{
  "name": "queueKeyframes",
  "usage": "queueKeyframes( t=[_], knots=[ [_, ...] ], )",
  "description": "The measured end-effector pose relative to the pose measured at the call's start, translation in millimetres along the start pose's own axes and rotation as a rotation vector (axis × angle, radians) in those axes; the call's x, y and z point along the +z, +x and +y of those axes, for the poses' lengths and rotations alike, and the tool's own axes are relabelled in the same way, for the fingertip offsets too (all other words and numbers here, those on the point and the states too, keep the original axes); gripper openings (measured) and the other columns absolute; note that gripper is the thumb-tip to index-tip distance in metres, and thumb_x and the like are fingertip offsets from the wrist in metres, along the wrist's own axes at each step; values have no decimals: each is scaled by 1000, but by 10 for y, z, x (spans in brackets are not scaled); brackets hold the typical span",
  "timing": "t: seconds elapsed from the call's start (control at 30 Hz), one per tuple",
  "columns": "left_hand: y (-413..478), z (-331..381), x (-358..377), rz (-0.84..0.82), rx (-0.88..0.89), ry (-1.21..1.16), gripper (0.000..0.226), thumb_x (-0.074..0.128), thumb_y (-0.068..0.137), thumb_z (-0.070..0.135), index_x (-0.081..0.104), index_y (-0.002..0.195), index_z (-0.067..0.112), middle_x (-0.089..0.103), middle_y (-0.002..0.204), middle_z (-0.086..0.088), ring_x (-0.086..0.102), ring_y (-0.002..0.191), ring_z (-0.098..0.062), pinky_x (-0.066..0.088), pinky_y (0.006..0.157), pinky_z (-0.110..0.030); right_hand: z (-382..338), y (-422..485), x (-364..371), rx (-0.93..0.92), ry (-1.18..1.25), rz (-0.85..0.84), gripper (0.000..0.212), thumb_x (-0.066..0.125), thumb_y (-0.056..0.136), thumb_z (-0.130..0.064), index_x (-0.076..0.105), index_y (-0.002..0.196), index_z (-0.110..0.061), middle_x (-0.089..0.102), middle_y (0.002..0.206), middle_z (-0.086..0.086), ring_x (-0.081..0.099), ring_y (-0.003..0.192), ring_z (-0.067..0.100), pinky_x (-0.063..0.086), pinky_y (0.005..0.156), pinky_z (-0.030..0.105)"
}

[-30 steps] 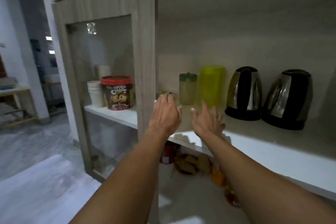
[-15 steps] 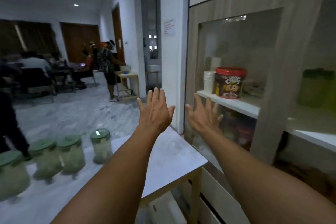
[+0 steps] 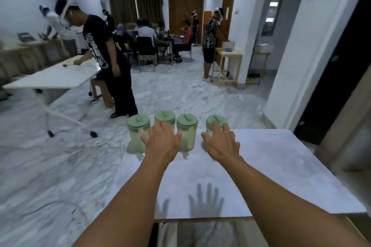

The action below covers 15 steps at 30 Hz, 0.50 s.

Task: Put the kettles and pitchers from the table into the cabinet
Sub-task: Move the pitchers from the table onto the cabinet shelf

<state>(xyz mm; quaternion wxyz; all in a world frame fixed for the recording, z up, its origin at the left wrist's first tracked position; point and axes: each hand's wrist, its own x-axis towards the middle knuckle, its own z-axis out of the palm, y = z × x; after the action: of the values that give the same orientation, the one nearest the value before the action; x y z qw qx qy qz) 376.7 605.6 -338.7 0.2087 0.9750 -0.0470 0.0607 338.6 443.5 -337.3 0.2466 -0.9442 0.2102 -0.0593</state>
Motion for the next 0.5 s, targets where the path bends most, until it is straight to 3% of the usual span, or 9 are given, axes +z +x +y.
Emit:
queueKeyframes(
  t=[0.2,0.33,0.5],
  knots=[
    [533,-32,471,-80,-130,-125,55,49,97,45,43,135,5,47,138,-16,45,129,-37,36,107,-51,84,705,415,122,37,-19,63,44,97,-51,28,147,-16,27,156,11,35,136,40,35,106,55],
    [1016,257,928,-161,-232,-317,58,59,93,43,46,131,0,50,135,-18,51,124,-37,44,101,-47,318,1296,597,329,122,-29,73,54,94,-48,23,148,-9,32,152,16,36,136,41,36,106,53],
    [1503,465,1539,-262,-454,-492,69,67,86,47,52,129,-4,62,128,-20,57,118,-40,49,97,-43,613,1885,824,528,228,-138,78,71,82,-44,33,139,-5,45,140,20,48,127,42,45,100,48]
  ],
)
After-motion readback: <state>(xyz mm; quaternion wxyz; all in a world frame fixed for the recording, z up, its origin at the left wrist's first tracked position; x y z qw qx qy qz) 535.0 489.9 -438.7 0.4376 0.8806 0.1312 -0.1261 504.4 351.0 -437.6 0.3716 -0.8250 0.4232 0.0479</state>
